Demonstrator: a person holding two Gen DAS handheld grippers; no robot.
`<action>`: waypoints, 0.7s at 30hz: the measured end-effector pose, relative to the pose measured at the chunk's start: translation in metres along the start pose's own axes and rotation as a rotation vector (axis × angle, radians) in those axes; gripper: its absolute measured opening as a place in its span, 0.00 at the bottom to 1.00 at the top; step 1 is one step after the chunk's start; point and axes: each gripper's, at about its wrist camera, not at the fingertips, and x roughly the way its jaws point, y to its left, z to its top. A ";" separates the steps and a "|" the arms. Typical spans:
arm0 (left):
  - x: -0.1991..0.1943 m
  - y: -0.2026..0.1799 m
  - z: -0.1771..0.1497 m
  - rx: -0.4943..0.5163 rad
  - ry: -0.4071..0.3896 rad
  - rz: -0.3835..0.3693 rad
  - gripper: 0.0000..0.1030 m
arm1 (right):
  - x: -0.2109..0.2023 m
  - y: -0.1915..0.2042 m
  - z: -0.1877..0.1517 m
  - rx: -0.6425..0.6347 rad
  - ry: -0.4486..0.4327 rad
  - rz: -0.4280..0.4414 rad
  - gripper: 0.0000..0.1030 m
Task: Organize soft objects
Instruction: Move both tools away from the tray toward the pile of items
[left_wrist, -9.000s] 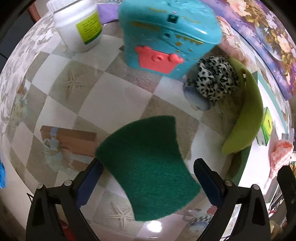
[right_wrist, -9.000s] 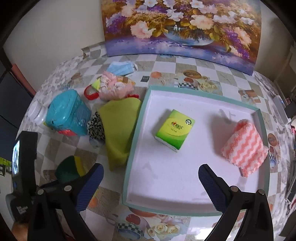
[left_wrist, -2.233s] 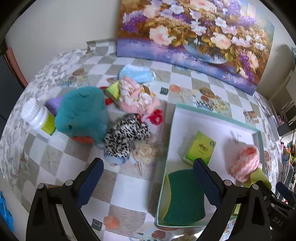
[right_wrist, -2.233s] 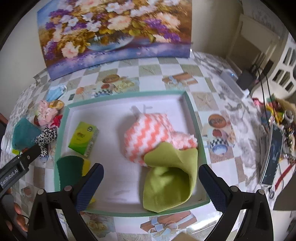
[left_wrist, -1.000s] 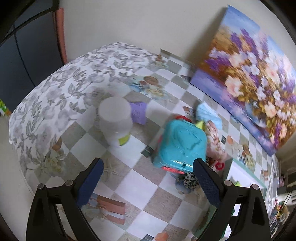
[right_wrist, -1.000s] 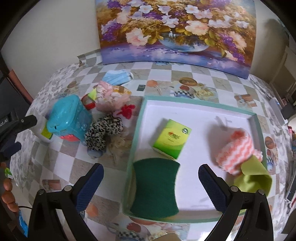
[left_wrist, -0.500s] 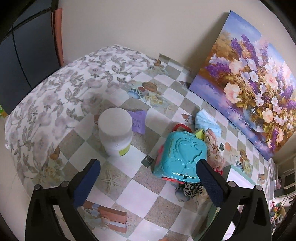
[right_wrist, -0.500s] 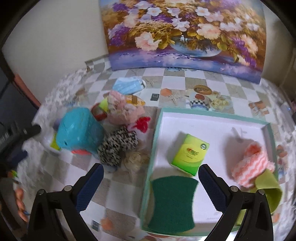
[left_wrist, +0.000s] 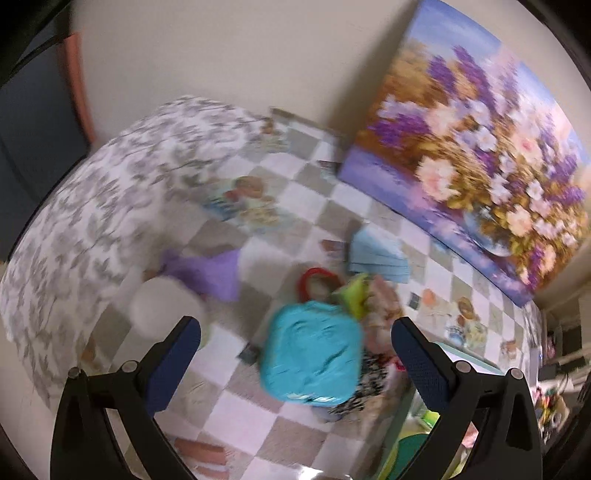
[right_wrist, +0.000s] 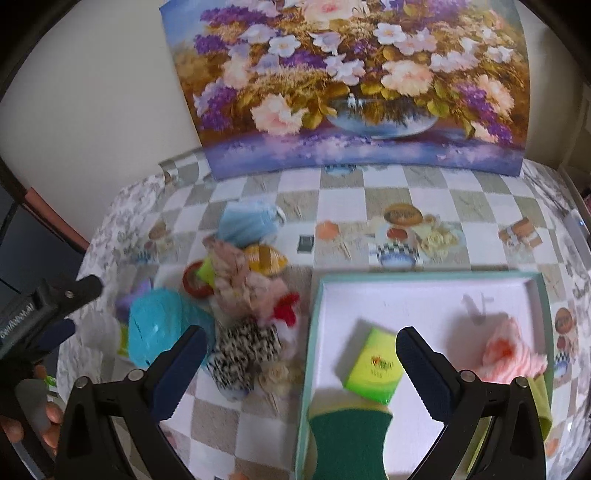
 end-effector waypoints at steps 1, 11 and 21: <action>0.005 -0.006 0.004 0.015 0.008 -0.012 1.00 | 0.001 0.002 0.004 -0.005 -0.001 0.004 1.00; 0.066 -0.028 0.028 0.074 0.077 -0.035 1.00 | 0.044 0.003 0.025 -0.029 0.045 0.030 1.00; 0.108 -0.016 0.028 0.064 0.135 -0.038 1.00 | 0.088 0.023 0.029 -0.081 0.082 0.047 0.92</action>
